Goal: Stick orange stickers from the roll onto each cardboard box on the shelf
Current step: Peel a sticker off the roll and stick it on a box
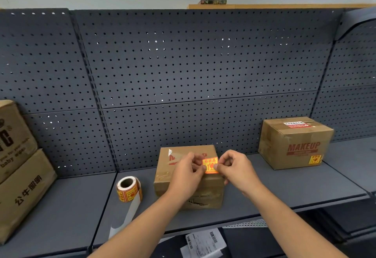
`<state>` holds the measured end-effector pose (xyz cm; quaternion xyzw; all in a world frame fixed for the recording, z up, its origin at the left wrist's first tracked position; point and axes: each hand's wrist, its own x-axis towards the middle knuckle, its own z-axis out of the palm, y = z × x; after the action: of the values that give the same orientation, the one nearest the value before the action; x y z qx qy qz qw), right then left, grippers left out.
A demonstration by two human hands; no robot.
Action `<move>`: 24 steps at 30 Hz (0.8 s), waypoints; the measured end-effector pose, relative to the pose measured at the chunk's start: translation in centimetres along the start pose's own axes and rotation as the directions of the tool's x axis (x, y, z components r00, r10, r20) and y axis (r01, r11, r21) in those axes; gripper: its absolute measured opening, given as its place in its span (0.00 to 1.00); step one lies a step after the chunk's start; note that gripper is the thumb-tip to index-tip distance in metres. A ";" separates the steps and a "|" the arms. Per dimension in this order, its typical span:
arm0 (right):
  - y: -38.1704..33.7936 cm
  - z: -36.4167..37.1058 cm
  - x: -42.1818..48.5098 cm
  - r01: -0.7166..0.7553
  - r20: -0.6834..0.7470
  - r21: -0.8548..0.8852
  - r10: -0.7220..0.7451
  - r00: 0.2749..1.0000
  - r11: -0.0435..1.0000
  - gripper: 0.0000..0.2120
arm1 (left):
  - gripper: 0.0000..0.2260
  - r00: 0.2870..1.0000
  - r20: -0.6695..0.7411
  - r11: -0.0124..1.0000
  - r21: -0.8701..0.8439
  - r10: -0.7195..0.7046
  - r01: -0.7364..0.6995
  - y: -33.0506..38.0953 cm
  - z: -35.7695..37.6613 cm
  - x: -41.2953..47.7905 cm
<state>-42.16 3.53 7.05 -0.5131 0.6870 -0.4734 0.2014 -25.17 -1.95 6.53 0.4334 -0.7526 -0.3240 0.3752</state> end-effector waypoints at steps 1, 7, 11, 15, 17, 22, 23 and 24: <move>0.0 0.0 0.0 0.000 -0.004 -0.013 0.000 1.000 1.000 0.08 | 0.09 1.000 0.003 1.000 0.028 0.011 -0.011 0.0 0.1 0.0; -0.1 0.1 -0.1 -0.017 0.002 -0.032 0.017 1.000 0.999 0.08 | 0.08 0.999 0.024 0.994 0.101 0.034 -0.036 -0.1 0.5 -0.1; 0.1 0.1 -0.3 -0.020 0.012 -0.046 0.021 1.000 0.999 0.08 | 0.05 0.999 0.022 0.989 0.141 0.043 -0.046 -0.2 0.8 0.0; 0.1 0.1 -0.4 -0.012 0.020 -0.050 0.013 1.000 0.999 0.07 | 0.05 0.998 0.024 0.984 0.167 0.054 -0.057 -0.3 1.0 0.2; 0.2 0.1 -0.5 -0.015 0.018 -0.049 0.016 1.000 0.999 0.07 | 0.05 0.999 0.020 0.983 0.177 0.051 -0.053 -0.5 1.1 0.3; 0.3 0.3 -0.3 -0.013 0.020 -0.058 0.014 1.000 0.998 0.08 | 0.06 0.998 0.019 0.983 0.174 0.063 -0.066 -0.7 1.2 0.4; 0.3 0.3 -0.3 -0.011 0.020 -0.059 0.012 1.000 0.998 0.08 | 0.06 0.997 0.020 0.982 0.176 0.068 -0.070 -0.7 1.3 0.3; 0.3 0.3 -0.3 -0.010 0.020 -0.059 0.011 1.000 0.998 0.08 | 0.06 0.997 0.021 0.981 0.180 0.073 -0.076 -0.8 1.3 0.3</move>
<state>-41.97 3.61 6.54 -0.5200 0.7013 -0.4467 0.1954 -26.04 -2.29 5.33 0.4348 -0.7972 -0.2432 0.3409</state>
